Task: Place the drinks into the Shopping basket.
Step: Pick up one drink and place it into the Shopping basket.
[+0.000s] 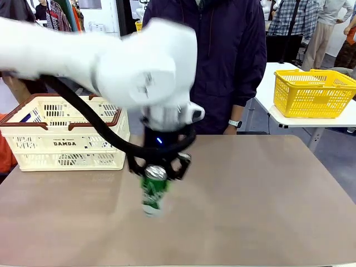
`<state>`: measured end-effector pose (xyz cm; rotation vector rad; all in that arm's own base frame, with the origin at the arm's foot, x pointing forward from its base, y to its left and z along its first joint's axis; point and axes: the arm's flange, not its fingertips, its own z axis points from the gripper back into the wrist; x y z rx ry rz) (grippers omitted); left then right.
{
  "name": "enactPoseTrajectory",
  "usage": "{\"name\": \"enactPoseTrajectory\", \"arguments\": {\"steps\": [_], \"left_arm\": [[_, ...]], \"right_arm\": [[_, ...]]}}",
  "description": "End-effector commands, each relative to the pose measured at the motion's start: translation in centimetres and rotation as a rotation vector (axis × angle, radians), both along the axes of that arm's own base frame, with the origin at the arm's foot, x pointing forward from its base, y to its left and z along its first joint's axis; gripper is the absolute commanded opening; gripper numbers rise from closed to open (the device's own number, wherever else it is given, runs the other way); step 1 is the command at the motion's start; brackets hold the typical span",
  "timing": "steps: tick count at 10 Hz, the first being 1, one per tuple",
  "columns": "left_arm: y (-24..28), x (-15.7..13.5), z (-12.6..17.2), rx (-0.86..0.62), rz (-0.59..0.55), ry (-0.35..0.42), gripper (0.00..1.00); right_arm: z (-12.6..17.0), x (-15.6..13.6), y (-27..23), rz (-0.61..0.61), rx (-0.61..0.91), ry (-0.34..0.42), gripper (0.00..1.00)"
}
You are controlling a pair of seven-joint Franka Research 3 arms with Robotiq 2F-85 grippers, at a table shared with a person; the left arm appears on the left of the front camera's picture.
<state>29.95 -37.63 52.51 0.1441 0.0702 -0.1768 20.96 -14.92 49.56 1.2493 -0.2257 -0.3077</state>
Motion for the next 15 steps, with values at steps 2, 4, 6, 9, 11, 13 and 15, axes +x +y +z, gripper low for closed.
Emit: {"name": "enactPoseTrajectory", "arguments": {"steps": [2,4,6,9,11,13,15], "left_arm": [[7.3,-1.2,6.7,0.019,-0.237,-0.12,0.0],[13.1,-2.6,7.5,-0.001,-0.085,-0.165,0.0],[17.3,-4.1,7.0,-0.126,0.032,-0.235,0.0],[13.3,-2.2,8.9,0.026,-0.068,-0.153,0.0],[13.3,-2.2,8.9,0.026,-0.068,-0.153,0.0],[15.1,-0.5,9.4,-0.017,0.006,-0.116,0.0],[21.8,5.6,13.5,-0.065,0.074,-0.114,0.0]], "right_arm": [[0.4,0.0,-0.1,0.004,0.013,-0.02,1.0],[0.4,0.0,-0.1,0.004,0.013,-0.02,1.0],[0.4,0.0,-0.1,0.004,0.013,-0.02,1.0],[0.4,0.0,-0.1,0.004,0.013,-0.02,1.0],[0.4,0.0,-0.1,0.004,0.013,-0.02,1.0],[0.4,0.0,-0.1,0.004,0.013,-0.02,1.0],[0.4,0.0,-0.1,0.004,0.013,-0.02,1.0]]}}
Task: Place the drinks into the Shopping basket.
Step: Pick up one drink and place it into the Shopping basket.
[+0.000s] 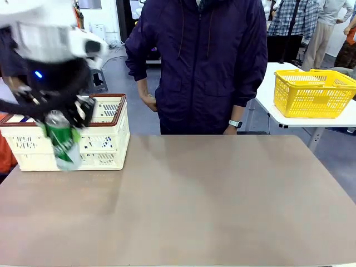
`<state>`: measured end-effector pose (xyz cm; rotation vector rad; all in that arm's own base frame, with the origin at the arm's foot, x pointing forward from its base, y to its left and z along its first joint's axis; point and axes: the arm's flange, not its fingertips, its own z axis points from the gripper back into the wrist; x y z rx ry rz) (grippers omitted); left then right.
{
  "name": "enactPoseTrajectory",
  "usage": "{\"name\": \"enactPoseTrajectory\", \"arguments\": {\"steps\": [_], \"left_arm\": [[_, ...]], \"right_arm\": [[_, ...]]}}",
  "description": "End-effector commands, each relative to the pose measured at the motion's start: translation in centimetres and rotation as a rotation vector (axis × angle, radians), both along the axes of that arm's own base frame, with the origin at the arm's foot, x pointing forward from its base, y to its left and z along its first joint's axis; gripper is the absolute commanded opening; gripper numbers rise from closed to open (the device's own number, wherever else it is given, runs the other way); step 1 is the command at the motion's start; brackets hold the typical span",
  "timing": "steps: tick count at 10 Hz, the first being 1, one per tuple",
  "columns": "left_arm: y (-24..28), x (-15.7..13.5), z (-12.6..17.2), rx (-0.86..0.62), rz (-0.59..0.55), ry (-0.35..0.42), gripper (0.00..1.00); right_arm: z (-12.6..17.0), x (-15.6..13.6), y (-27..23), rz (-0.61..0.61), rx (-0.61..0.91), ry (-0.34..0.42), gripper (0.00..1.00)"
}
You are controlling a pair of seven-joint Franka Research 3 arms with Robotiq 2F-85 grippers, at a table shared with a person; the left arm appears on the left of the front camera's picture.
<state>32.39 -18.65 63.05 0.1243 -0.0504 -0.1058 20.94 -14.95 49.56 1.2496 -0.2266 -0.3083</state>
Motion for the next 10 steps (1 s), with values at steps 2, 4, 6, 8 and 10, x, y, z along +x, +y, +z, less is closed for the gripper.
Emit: {"name": "enactPoseTrajectory", "arguments": {"steps": [2,4,6,8,10], "left_arm": [[11.2,11.7,5.7,-0.132,0.009,-0.147,0.0],[17.9,18.2,5.2,-0.232,0.034,-0.242,0.0],[23.3,22.6,1.9,-0.297,0.072,-0.217,0.0],[25.3,25.0,-3.0,-0.263,0.072,-0.155,0.0],[25.2,26.5,-7.3,-0.279,0.068,-0.122,0.0]], "right_arm": [[0.4,0.1,-0.1,0.005,0.013,-0.019,1.0],[0.4,0.1,-0.1,0.005,0.013,-0.019,1.0],[0.4,0.1,-0.1,0.005,0.013,-0.019,1.0],[0.4,0.1,-0.1,0.005,0.013,-0.019,1.0],[0.4,0.1,-0.1,0.005,0.013,-0.019,1.0]]}}
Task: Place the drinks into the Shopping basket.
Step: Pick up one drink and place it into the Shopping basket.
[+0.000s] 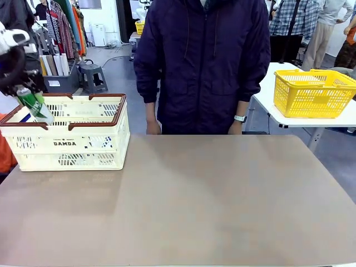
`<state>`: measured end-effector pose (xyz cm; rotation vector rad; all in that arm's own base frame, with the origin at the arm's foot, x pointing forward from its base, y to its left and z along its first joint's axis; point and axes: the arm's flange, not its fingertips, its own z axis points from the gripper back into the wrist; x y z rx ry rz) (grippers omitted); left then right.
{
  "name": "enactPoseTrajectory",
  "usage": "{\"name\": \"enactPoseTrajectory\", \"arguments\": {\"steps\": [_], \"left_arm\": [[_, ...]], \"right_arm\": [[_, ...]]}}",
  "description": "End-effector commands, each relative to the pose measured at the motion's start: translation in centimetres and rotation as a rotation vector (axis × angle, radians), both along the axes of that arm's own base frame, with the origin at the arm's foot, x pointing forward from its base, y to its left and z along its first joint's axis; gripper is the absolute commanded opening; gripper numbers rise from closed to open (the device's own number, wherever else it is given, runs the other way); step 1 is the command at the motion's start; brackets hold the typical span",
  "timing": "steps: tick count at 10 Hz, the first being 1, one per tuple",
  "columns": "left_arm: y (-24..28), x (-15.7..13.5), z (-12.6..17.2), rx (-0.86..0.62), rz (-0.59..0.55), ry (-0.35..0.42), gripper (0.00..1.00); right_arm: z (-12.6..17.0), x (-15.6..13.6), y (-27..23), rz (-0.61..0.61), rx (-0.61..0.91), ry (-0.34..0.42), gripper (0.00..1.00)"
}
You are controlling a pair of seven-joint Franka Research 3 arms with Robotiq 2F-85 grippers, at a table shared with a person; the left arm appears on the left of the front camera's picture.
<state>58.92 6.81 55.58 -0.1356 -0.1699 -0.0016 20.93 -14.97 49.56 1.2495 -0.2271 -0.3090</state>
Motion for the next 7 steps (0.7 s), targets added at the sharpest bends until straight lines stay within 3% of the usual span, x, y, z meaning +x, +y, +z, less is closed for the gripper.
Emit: {"name": "enactPoseTrajectory", "arguments": {"steps": [1,2,3,4,7], "left_arm": [[-0.7,0.6,-1.4,0.032,-0.015,0.075,0.0],[-1.2,0.8,-2.3,0.06,-0.016,0.122,0.0],[-1.5,1.1,-2.3,-0.002,0.021,0.17,0.0],[-0.7,0.8,-3.3,0.023,-0.019,0.084,0.0],[-0.7,0.8,-3.3,0.023,-0.019,0.084,0.0]], "right_arm": [[0.4,0.1,-0.1,0.006,0.013,-0.019,1.0],[0.4,0.1,-0.1,0.006,0.013,-0.019,1.0],[0.4,0.1,-0.1,0.006,0.013,-0.019,1.0],[0.4,0.1,-0.1,0.006,0.013,-0.019,1.0],[0.4,0.1,-0.1,0.006,0.013,-0.019,1.0]]}}
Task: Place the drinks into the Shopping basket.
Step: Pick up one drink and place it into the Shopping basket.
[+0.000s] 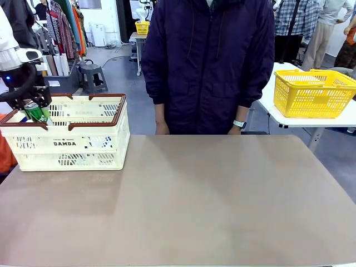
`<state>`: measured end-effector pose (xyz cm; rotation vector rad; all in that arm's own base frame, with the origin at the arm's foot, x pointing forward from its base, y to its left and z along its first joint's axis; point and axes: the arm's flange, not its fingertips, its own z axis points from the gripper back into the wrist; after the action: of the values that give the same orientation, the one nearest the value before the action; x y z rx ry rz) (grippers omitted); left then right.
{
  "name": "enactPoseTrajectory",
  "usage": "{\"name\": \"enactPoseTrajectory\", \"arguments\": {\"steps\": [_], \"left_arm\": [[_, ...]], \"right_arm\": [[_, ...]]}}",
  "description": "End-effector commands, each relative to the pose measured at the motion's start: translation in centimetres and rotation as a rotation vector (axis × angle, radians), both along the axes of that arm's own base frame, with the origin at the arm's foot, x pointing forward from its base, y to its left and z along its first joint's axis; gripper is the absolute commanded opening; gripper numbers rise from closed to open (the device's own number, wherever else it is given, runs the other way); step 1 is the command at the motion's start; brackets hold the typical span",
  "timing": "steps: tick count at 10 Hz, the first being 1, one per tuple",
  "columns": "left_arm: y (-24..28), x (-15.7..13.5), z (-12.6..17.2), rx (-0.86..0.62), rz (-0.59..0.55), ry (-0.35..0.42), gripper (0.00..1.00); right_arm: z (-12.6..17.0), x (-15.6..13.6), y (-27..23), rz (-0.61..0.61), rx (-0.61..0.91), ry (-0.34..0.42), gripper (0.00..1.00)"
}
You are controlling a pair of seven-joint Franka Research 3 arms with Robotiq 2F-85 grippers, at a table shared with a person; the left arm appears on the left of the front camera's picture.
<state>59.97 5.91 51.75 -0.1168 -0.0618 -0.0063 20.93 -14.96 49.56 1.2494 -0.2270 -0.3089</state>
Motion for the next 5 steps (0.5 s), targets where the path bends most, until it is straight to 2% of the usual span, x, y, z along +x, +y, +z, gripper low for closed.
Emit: {"name": "enactPoseTrajectory", "arguments": {"steps": [1,2,3,5], "left_arm": [[-0.1,0.0,-0.1,-0.001,-0.002,0.008,0.0],[-0.9,0.9,0.4,0.102,0.025,-0.104,0.0],[-0.8,2.8,0.5,0.147,0.067,-0.106,0.0],[0.3,5.9,-0.9,0.157,0.081,-0.067,0.0]], "right_arm": [[0.3,0.1,-0.1,0.005,0.013,-0.019,1.0],[0.3,0.1,-0.1,0.005,0.013,-0.019,1.0],[0.3,0.1,-0.1,0.005,0.013,-0.019,1.0],[0.3,0.1,-0.1,0.005,0.013,-0.019,1.0]]}}
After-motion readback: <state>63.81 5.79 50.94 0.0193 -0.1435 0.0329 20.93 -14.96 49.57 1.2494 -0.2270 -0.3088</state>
